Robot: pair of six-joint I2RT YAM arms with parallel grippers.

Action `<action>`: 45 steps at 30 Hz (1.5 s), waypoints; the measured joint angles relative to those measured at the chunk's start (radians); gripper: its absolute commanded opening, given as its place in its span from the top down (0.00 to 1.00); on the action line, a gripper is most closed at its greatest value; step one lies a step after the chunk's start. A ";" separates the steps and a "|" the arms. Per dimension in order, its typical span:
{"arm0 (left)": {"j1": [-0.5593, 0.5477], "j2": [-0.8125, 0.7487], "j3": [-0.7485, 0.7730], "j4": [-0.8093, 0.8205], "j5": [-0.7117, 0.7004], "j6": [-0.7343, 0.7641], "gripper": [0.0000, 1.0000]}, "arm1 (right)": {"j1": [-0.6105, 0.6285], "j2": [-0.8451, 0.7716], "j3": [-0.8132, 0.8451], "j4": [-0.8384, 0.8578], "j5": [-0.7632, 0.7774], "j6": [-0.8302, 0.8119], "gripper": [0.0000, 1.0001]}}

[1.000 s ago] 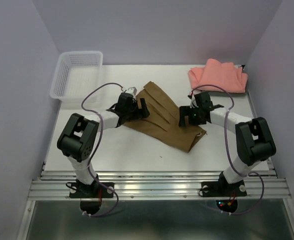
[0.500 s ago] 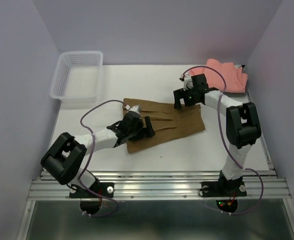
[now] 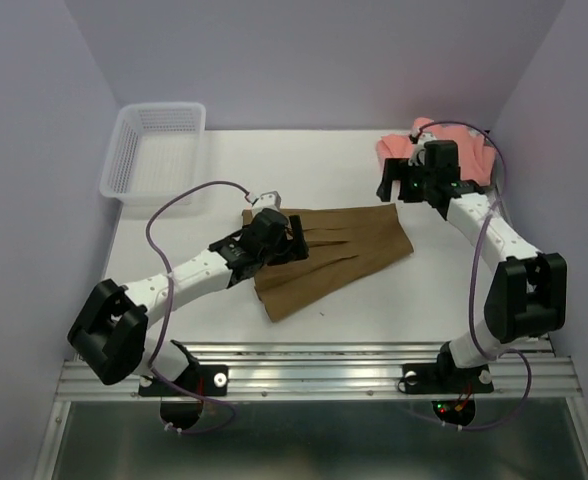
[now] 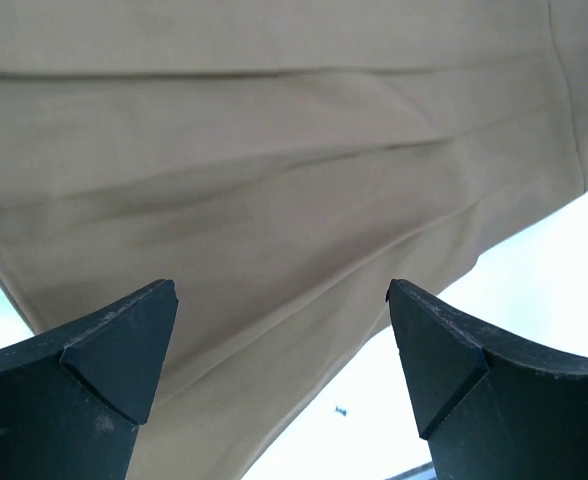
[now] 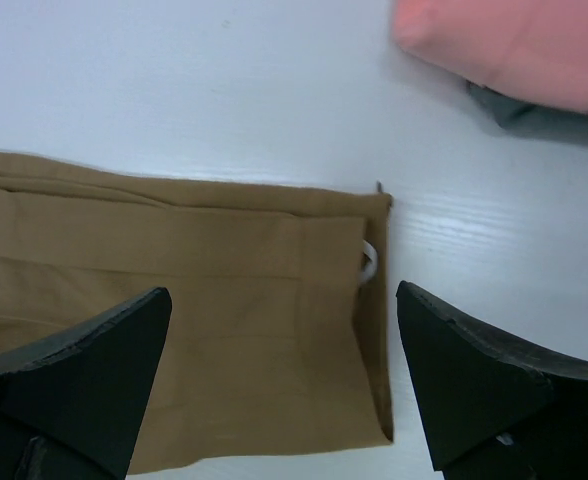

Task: Fold and stack the skirts
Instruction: Fold the skirt

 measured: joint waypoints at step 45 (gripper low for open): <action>0.025 0.405 0.241 0.107 0.085 0.121 0.01 | 0.060 0.182 -0.182 -0.025 0.171 0.087 0.97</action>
